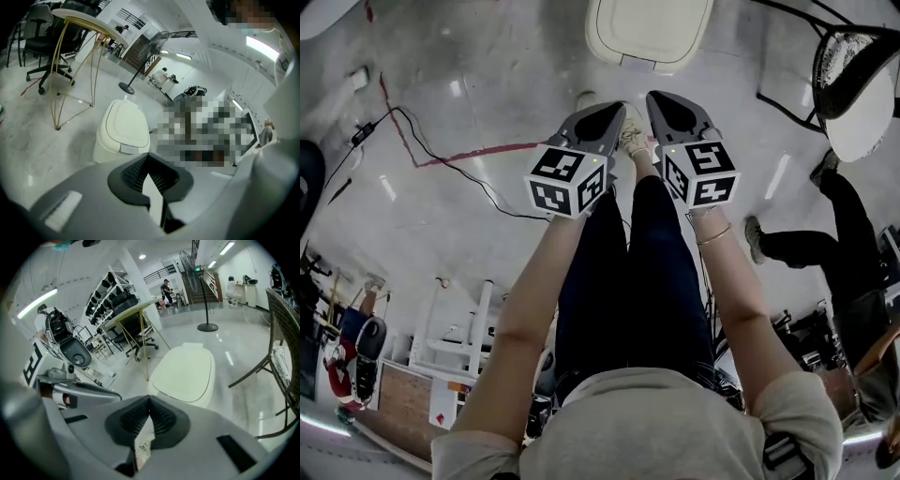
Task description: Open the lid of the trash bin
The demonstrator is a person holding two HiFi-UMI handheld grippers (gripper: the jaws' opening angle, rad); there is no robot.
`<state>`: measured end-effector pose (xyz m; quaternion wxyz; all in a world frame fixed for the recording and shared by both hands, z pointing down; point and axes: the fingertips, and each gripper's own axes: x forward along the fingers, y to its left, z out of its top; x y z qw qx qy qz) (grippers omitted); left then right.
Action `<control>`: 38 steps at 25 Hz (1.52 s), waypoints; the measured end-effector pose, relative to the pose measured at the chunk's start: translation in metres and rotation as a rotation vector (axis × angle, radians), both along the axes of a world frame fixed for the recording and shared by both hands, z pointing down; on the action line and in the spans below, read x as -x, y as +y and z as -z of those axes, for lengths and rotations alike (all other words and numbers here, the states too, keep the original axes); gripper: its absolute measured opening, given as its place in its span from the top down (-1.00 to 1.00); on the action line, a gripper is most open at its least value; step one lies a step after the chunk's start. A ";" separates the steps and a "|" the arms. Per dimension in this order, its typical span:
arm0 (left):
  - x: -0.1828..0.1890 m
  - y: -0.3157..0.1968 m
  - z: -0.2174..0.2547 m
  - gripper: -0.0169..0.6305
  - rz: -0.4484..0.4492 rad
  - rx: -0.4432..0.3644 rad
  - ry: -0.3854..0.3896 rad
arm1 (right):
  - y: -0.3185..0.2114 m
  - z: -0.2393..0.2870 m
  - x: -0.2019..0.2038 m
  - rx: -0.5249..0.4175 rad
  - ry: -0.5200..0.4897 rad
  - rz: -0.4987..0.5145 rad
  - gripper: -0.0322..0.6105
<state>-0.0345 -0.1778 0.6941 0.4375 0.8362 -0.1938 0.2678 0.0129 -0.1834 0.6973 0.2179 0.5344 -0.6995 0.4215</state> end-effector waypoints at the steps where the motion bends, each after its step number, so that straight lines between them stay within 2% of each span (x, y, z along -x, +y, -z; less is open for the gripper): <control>1: -0.001 0.001 -0.004 0.93 0.000 0.000 0.000 | -0.003 -0.008 0.000 0.002 0.006 -0.004 0.88; 10: -0.004 0.003 -0.037 0.93 0.092 0.036 -0.013 | -0.027 -0.067 -0.016 0.046 0.047 -0.104 0.88; 16: -0.005 0.000 -0.044 0.93 0.101 0.033 -0.001 | -0.037 -0.080 -0.015 0.060 0.059 -0.066 0.88; 27: 0.002 -0.013 -0.038 0.93 0.135 0.030 0.029 | -0.023 -0.094 -0.013 0.103 0.058 -0.068 0.88; 30: 0.003 -0.013 -0.039 0.93 0.131 0.030 0.026 | -0.022 -0.096 -0.010 0.092 0.109 -0.048 0.88; 32: 0.003 -0.013 -0.039 0.93 0.129 0.032 0.026 | -0.022 -0.097 -0.009 0.082 0.123 -0.062 0.88; 35: 0.003 -0.012 -0.038 0.93 0.126 0.035 0.021 | -0.022 -0.097 -0.011 0.101 0.076 -0.106 0.88; 38: 0.005 -0.011 -0.039 0.93 0.126 0.040 0.014 | -0.024 -0.097 -0.012 0.111 0.079 -0.103 0.88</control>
